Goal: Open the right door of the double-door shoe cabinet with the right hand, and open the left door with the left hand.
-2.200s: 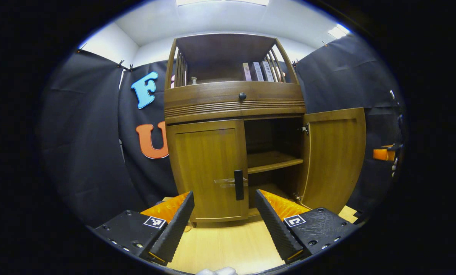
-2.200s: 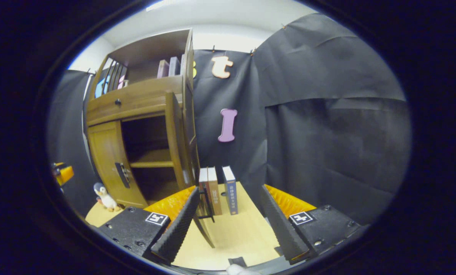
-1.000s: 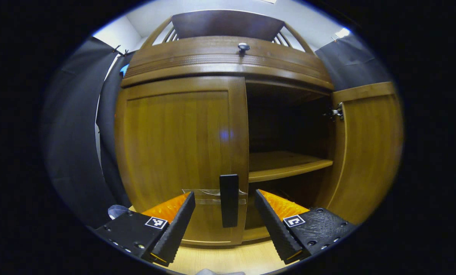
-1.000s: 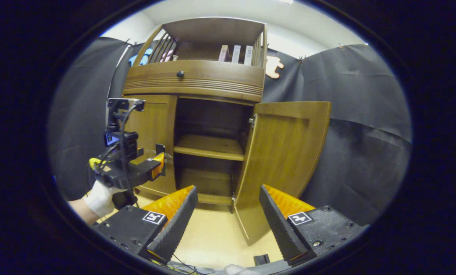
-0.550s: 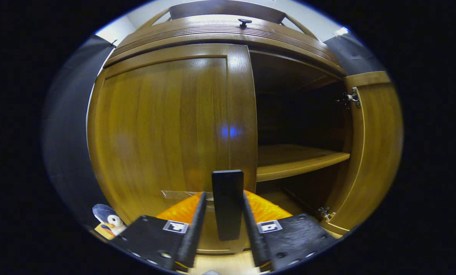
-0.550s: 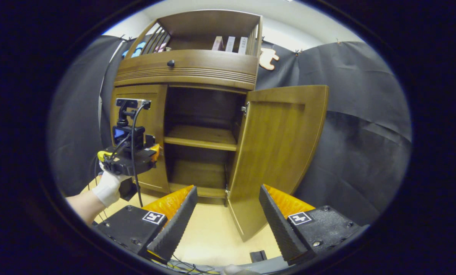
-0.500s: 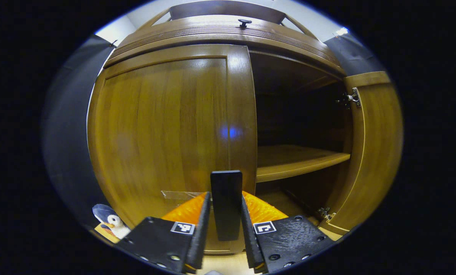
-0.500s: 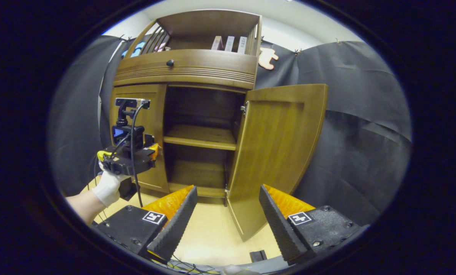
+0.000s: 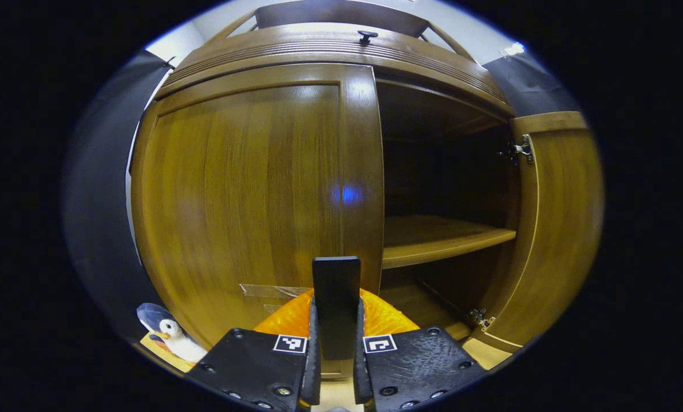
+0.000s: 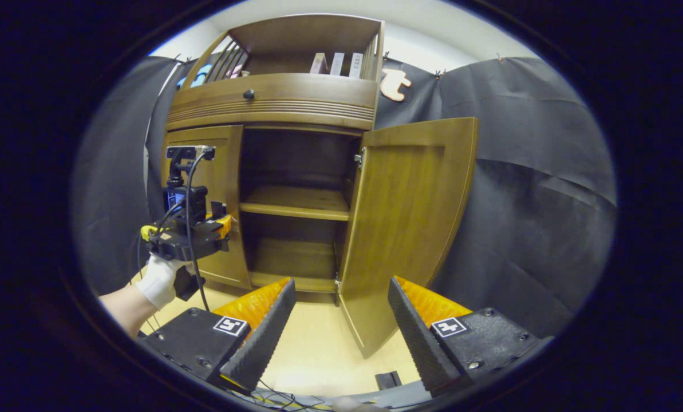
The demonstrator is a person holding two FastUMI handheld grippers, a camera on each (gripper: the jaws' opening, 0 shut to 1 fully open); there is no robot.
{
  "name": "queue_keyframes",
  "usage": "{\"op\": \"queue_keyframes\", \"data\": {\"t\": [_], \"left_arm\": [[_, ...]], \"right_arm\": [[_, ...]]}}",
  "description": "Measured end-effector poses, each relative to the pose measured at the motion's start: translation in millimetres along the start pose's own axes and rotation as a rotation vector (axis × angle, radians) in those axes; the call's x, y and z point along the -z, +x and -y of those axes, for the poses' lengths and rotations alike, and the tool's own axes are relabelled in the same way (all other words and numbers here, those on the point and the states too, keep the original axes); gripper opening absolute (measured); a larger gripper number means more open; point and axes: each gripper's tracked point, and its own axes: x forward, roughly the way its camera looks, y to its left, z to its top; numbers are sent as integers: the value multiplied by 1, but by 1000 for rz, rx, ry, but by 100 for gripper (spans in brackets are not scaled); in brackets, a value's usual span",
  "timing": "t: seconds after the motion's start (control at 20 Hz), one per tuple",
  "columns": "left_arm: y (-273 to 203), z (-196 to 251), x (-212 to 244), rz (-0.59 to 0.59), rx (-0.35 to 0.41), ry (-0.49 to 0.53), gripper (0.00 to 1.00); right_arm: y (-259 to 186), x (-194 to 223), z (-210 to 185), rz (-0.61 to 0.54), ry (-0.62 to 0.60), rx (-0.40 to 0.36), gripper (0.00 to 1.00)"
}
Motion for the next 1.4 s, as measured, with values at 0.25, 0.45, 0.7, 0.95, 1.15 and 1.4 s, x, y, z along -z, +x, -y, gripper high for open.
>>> {"op": "queue_keyframes", "data": {"t": [0.25, 0.45, 0.7, 0.95, 1.15, 1.4], "left_arm": [[-24, -1, 5, -13, 13, -9, 22], [-49, -7, 7, -11, 23, -3, 21], [-80, -16, 10, -8, 28, -27, 22], [-109, -26, 13, -15, 23, -27, 22], [-130, -36, 15, -16, 20, -27, 22], [-158, -54, 16, -14, 27, -36, 21]], "right_arm": [[-10, 2, -5, 11, 3, -18, 100], [-24, 8, -8, 8, 14, -26, 100], [-40, 19, -14, -11, 23, -43, 100], [-58, 26, -26, -18, 22, -69, 100], [-68, 26, -32, -9, 22, -81, 100], [-76, 33, -49, -16, 27, -120, 100]]}}
